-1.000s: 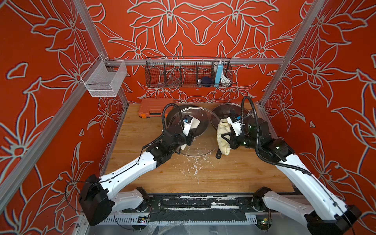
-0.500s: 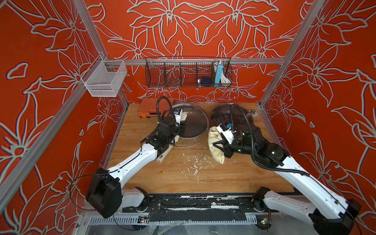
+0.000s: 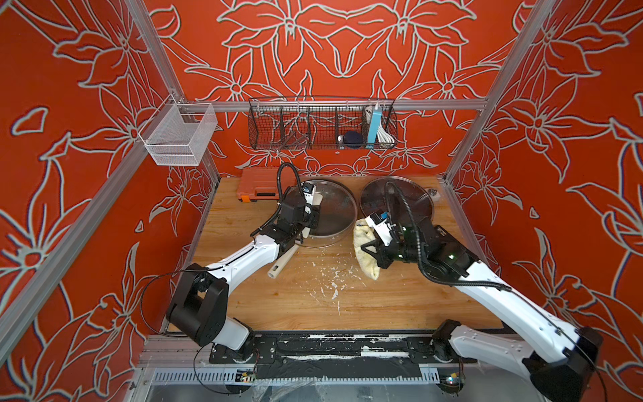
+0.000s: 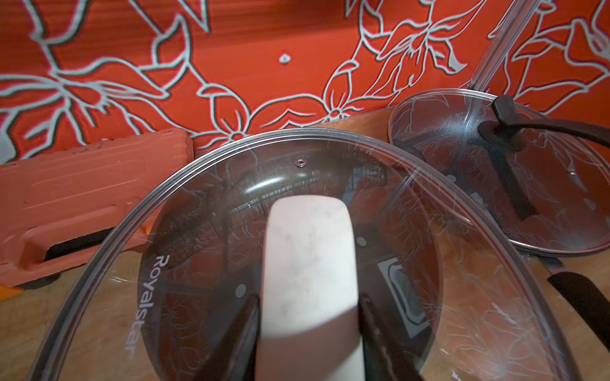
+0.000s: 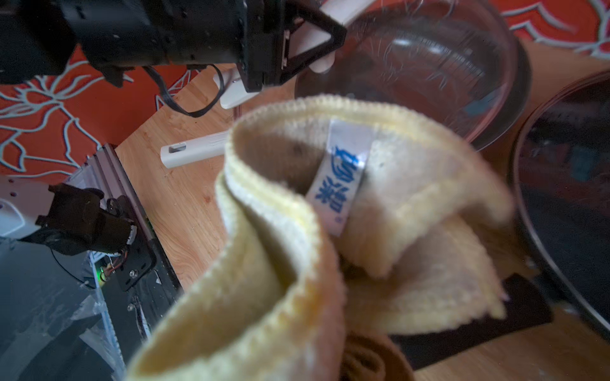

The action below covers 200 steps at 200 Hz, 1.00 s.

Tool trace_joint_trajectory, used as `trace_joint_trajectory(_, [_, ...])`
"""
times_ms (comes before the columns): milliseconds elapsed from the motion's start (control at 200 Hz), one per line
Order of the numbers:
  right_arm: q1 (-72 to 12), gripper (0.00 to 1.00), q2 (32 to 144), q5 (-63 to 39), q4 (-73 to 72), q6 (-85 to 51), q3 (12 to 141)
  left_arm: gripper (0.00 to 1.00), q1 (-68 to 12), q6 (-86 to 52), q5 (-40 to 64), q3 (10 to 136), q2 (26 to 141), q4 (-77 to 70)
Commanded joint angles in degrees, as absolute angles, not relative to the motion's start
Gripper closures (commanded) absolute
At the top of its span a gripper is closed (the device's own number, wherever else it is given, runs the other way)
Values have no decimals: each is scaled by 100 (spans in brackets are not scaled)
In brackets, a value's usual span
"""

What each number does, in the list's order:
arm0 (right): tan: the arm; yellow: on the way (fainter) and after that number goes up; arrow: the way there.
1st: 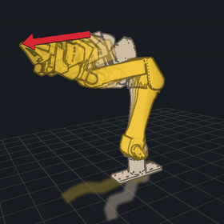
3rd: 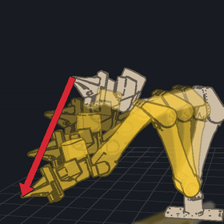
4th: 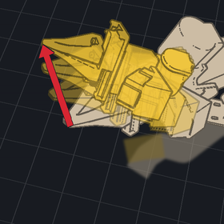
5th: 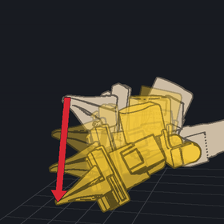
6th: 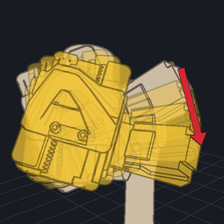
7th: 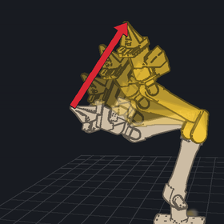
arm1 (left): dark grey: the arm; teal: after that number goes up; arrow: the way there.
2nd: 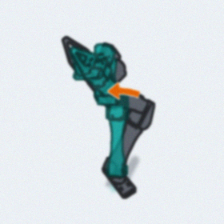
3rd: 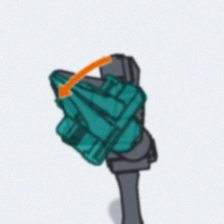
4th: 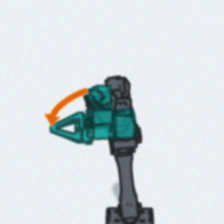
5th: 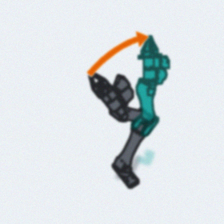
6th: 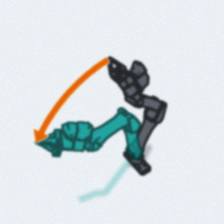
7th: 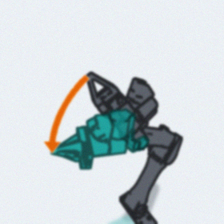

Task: Wipe the pot lid with a cloth
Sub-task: Place the cleaning item at the center of the board.

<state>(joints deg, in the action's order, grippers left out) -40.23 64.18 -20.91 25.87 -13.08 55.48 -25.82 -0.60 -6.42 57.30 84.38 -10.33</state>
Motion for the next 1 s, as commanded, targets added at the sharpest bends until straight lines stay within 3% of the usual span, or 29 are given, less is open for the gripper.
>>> trace_joint_trajectory(0, [-4223,100,6943,-2380,1913,-1950,5279,100,-2575,-27,-677,6212,8095,-2521])
trace_joint_trajectory(95, [-4421,100,7365,-2315,1581,-2074,5157,100,-2566,32,-690,6255,8080,-2456])
trace_joint_trajectory(365, [-4722,80,8082,-2070,1180,-1910,4985,100,-2452,33,-703,6319,8130,-2386])
trace_joint_trajectory(636, [-4735,78,8386,-1837,1209,-1603,5063,100,-2391,-44,-677,6324,8130,-2313])
trace_joint_trajectory(801, [-4734,47,8183,-1826,1533,-1353,5227,100,-2382,-53,-660,6336,8130,-2294])
trace_joint_trajectory(996, [-4728,35,7667,-1547,1801,-1265,5232,100,-2364,-62,-633,6363,8169,-2270])
